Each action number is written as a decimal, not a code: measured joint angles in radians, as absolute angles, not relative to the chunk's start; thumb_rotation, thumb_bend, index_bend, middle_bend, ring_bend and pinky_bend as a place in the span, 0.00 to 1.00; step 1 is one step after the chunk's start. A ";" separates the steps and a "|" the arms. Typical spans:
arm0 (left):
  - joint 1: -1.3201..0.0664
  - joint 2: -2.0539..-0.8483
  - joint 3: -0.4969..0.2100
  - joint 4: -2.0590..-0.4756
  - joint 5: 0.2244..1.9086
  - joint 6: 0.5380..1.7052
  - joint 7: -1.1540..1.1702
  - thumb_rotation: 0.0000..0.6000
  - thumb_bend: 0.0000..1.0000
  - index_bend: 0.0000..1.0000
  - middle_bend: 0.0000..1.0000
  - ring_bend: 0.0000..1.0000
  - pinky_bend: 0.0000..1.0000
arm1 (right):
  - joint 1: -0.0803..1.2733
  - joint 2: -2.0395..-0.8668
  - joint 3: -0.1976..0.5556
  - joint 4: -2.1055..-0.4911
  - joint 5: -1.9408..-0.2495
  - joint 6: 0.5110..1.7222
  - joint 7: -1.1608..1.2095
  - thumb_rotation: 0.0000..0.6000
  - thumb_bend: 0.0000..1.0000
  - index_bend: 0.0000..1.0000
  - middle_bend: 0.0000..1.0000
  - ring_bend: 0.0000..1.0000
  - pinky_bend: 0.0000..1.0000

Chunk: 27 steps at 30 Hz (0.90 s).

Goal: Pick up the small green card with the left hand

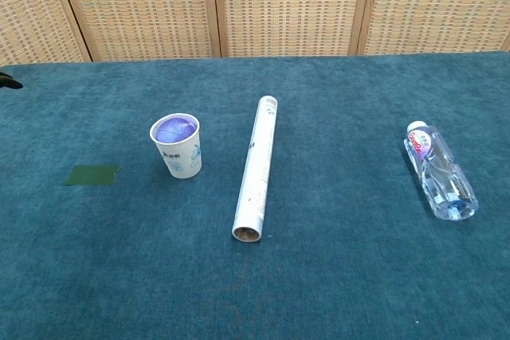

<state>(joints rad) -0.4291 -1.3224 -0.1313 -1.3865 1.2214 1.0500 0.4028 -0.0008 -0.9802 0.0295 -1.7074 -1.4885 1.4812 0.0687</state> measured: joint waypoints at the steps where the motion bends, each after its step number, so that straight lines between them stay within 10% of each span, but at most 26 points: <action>1: -0.436 -1.324 -0.129 -1.370 1.222 1.036 0.395 1.00 0.13 0.04 0.00 0.00 0.00 | 0.000 -0.980 0.030 -1.708 -1.488 1.480 0.068 1.00 0.14 0.00 0.00 0.00 0.00; 27: -0.526 -1.492 -0.064 -1.123 1.348 0.970 0.291 1.00 0.14 0.00 0.00 0.00 0.00 | -0.003 -0.976 0.033 -1.703 -1.487 1.487 0.093 1.00 0.14 0.00 0.00 0.00 0.00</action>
<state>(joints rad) -0.5264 -1.4918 -0.0638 -1.1227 1.3482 0.9702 0.2907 -0.0033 -0.9760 0.0328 -1.7032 -1.4871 1.4865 0.0932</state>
